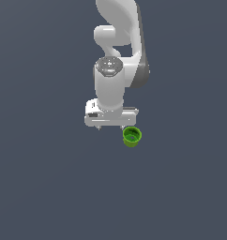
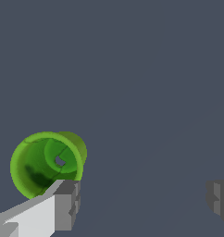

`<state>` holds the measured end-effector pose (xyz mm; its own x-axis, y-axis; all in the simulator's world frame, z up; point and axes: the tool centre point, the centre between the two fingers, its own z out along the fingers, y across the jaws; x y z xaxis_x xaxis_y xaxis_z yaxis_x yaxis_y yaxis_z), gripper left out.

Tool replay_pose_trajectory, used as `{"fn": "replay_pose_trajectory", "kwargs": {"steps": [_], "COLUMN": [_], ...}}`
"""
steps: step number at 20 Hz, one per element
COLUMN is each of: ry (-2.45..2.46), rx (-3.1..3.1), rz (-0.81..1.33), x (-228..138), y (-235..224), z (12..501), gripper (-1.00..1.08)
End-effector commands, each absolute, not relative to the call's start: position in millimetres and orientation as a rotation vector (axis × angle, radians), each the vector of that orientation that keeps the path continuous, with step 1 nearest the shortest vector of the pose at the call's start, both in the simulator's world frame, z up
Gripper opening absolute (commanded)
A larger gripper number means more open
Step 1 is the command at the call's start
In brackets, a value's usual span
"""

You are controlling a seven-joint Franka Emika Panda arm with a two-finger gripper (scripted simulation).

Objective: Pick up the object and move it to a goal position.

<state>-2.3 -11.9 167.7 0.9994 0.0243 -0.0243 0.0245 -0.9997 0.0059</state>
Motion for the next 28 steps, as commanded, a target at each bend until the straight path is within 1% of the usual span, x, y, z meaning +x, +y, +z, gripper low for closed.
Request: {"fn": "replay_pose_trajectory", "kwargs": {"steps": [1, 8, 14, 20, 28], "ry": [0.038, -0.017, -0.158, -0.401, -0.84], "rx": [3.135, 3.148, 3.172, 3.191, 3.149], "rz": [-0.038, -0.08, -0.187, -0.37, -0.698], "x": [-2, -3, -4, -5, -4], "y": [-12, -9, 0, 15, 43], "z": [168, 164, 155, 142, 119], "gripper": [0.28, 0.28, 0.28, 0.28, 0.28]}}
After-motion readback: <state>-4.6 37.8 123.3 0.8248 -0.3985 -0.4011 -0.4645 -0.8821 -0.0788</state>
